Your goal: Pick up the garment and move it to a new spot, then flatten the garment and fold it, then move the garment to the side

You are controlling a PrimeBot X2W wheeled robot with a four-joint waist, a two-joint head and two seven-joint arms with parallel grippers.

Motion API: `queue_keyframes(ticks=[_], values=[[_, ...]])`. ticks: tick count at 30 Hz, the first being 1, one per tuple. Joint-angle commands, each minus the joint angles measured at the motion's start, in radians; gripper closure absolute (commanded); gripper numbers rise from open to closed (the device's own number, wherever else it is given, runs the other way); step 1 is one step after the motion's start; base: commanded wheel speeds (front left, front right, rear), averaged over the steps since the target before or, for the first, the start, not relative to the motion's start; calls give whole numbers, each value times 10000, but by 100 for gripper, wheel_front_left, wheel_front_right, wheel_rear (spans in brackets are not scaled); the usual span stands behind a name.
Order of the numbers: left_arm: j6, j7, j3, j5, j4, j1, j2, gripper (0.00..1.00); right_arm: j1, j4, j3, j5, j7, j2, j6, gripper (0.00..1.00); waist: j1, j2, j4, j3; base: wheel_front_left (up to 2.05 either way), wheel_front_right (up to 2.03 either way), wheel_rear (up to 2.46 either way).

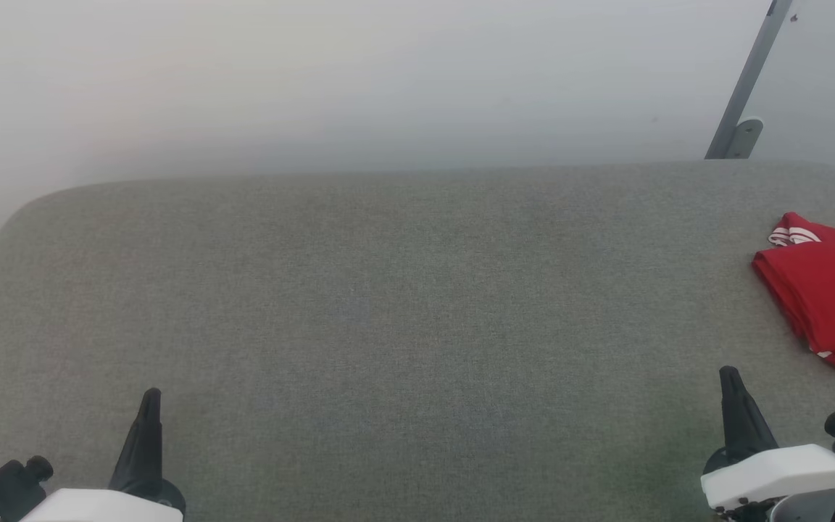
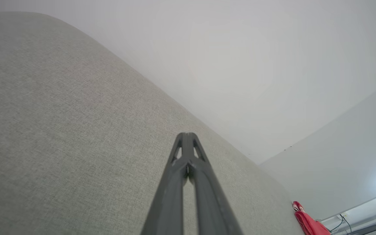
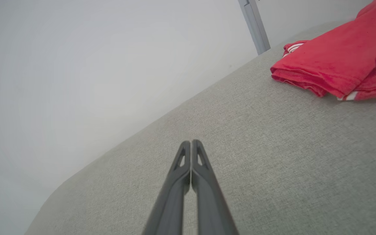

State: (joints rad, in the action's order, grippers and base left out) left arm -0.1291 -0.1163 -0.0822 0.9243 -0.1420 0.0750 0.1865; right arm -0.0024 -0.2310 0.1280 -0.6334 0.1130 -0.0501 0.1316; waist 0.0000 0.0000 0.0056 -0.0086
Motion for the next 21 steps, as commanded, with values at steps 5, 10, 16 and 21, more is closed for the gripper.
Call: queue_keyframes(ticks=[5, 10, 16, 21], values=[[-9, 218, -90, 720, -18, -393, -51, 100, -314, 106, -28, -1033, -236, -17, -4, 100, 0, 0, -3, 7, 0, 0, 0], [-10, 359, -103, 1147, -84, -497, -136, 100, -365, 91, -35, -1609, -370, -16, -5, 100, 0, 0, -6, 12, 0, 0, 0], [-11, 548, -121, 1733, -180, -638, -249, 100, -441, 68, -46, -2440, -563, -15, -6, 100, 0, 0, -9, 20, 0, 0, 0], [-12, 711, -138, 2188, -253, -757, -348, 100, -516, 50, -54, -3094, -723, -14, -6, 100, 0, 0, -12, 26, 0, 0, 0]])
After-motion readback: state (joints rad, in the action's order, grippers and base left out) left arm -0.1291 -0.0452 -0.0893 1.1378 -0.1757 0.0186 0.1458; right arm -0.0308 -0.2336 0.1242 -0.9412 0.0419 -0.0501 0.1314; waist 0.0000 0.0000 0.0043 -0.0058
